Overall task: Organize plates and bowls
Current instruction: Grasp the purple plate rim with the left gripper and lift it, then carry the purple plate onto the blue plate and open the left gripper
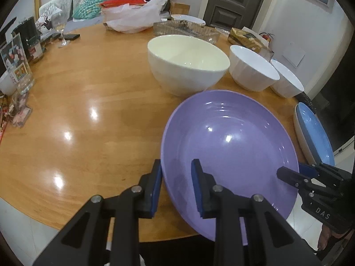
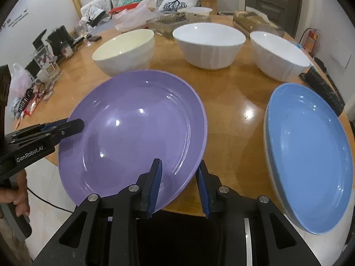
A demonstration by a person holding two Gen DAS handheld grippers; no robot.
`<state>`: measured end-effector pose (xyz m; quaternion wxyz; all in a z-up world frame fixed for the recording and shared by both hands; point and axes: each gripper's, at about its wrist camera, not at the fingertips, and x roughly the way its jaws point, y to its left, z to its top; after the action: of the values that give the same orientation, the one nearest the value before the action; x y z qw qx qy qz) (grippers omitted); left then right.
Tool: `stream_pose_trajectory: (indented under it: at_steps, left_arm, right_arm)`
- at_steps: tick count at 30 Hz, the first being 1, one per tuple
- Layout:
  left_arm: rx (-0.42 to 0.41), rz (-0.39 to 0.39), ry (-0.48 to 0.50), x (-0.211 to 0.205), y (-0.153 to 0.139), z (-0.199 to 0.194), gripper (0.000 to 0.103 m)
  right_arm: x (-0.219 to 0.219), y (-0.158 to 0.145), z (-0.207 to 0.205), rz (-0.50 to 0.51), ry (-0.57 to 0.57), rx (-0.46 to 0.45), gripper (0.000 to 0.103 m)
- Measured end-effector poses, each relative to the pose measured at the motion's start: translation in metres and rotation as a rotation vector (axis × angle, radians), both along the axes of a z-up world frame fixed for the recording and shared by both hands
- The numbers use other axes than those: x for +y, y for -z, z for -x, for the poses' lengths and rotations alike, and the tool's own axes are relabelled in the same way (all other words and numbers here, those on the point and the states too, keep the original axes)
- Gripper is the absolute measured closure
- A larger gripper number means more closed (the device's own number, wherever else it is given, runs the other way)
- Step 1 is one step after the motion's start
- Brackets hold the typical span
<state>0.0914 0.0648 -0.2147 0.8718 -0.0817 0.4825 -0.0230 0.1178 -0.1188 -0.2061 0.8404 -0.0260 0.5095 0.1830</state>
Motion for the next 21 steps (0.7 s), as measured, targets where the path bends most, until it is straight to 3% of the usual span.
stream_pose_trajectory:
  at_steps: [11, 21]
  left_arm:
    - [0.008, -0.033, 0.001, -0.005, 0.001, -0.005, 0.08]
    - [-0.104, -0.054, 0.005, -0.015, -0.053, 0.017, 0.08]
  right_arm:
    - [0.003, 0.0, -0.003, 0.007, -0.005, -0.012, 0.077]
    - [-0.01, -0.051, 0.015, -0.042, 0.001, -0.131, 0.077]
